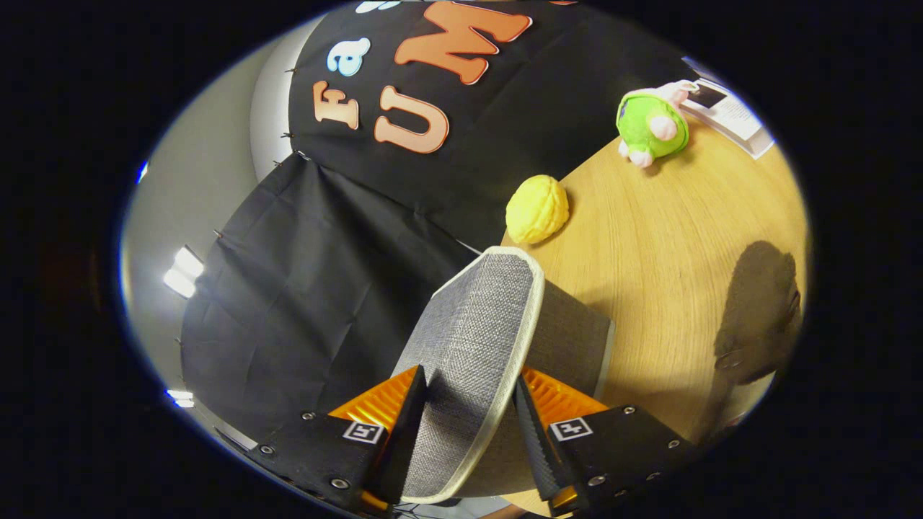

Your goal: Open the storage box then place both shoes into the box .Put the left shoe in first, then the right shoe, with the right side of both shoes facing outward in a uniform manner.

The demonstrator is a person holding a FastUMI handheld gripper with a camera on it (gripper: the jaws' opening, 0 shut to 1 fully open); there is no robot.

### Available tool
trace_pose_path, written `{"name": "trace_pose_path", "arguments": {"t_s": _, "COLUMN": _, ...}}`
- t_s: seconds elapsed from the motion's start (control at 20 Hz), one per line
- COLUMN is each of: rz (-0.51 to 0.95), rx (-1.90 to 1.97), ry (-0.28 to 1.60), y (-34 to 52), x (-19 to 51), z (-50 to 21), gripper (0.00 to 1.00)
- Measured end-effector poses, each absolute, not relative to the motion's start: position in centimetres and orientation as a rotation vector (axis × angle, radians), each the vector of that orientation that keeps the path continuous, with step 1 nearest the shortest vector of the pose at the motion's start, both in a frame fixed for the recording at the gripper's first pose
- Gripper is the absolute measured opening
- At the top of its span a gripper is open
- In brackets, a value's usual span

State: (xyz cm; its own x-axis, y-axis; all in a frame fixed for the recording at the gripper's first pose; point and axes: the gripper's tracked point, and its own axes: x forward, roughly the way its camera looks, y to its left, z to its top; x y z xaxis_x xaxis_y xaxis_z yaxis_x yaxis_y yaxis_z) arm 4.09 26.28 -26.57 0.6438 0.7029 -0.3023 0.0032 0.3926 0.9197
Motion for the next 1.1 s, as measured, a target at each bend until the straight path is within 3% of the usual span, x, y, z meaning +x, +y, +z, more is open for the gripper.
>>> {"name": "trace_pose_path", "arguments": {"t_s": 0.05, "rz": 0.472, "rx": 1.085, "ry": 0.748, "y": 25.4, "x": 4.7, "z": -26.2, "gripper": 0.62}}
{"name": "trace_pose_path", "arguments": {"t_s": 0.1, "rz": 0.450, "rx": 1.091, "ry": 0.734, "y": 24.9, "x": 5.3, "z": -25.7, "gripper": 0.41}}
{"name": "trace_pose_path", "arguments": {"t_s": 0.15, "rz": 0.464, "rx": 1.089, "ry": 0.736, "y": 24.8, "x": 5.2, "z": -25.3, "gripper": 0.31}}
{"name": "trace_pose_path", "arguments": {"t_s": 0.3, "rz": 0.467, "rx": 1.088, "ry": 0.781, "y": 25.0, "x": 5.1, "z": -24.7, "gripper": 0.24}}
{"name": "trace_pose_path", "arguments": {"t_s": 0.4, "rz": 0.465, "rx": 1.057, "ry": 0.788, "y": 25.1, "x": 5.4, "z": -24.3, "gripper": 0.13}}
{"name": "trace_pose_path", "arguments": {"t_s": 1.1, "rz": 0.575, "rx": 0.931, "ry": 0.601, "y": 28.8, "x": 8.0, "z": -11.8, "gripper": 0.11}}
